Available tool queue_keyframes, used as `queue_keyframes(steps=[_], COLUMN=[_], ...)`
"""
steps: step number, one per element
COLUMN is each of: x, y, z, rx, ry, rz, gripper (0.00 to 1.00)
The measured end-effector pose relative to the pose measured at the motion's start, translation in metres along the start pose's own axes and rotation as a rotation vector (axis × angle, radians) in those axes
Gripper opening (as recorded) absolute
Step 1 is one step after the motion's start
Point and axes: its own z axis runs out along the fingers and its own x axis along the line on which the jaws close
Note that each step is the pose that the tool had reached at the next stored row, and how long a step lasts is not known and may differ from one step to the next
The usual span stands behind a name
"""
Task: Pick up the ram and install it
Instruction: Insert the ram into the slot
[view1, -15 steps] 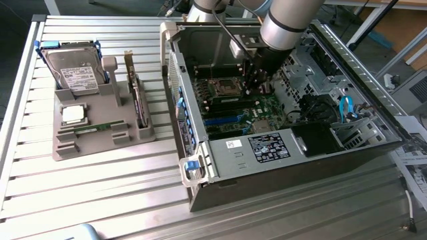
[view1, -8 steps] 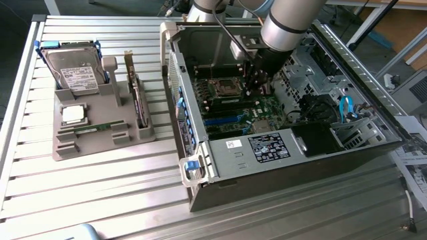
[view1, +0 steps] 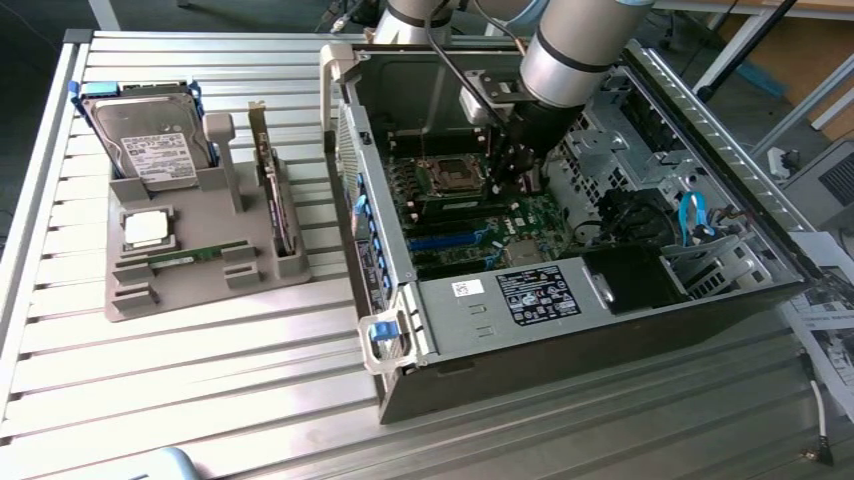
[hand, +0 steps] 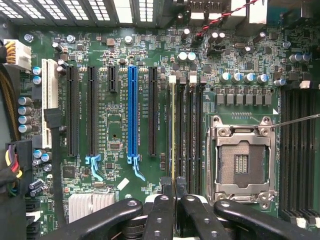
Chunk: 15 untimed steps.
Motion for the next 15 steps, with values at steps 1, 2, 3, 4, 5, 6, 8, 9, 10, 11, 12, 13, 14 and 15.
queue_keyframes(steps=[1,2,3,4,5,6,8,9,10,11,12,13,14,15], x=[0.0,0.0,0.0,0.0,0.0,0.0,0.0001,0.0001,0.0001,0.0,0.0,0.0,-0.0001,-0.0004], y=[0.0,0.0001,0.0,0.0001,0.0002,0.0004,0.0008,0.001,0.001,0.001,0.0011,0.0011,0.0011,0.0011], z=[0.0001,0.0001,0.0001,0.0001,0.0004,0.0012,0.0019,0.002,0.0019,0.002,0.0021,0.0021,0.0023,0.0025], rx=[0.0,0.0,0.0,0.0,0.0002,0.0008,0.0013,0.0013,0.0013,0.0014,0.0014,0.0015,0.0016,0.0016], ry=[0.0001,0.0002,0.0003,0.0002,0.0,-0.0003,0.0002,0.0002,0.0003,0.0002,0.0001,0.0001,-0.0002,-0.0003], rz=[0.0,0.0,0.0,0.0,0.0,0.0,0.0,0.0,0.0,0.0,0.0,0.0,0.0,0.0], gripper=[0.12,0.12,0.12,0.12,0.12,0.12,0.12,0.12,0.12,0.12,0.12,0.12,0.12,0.12])
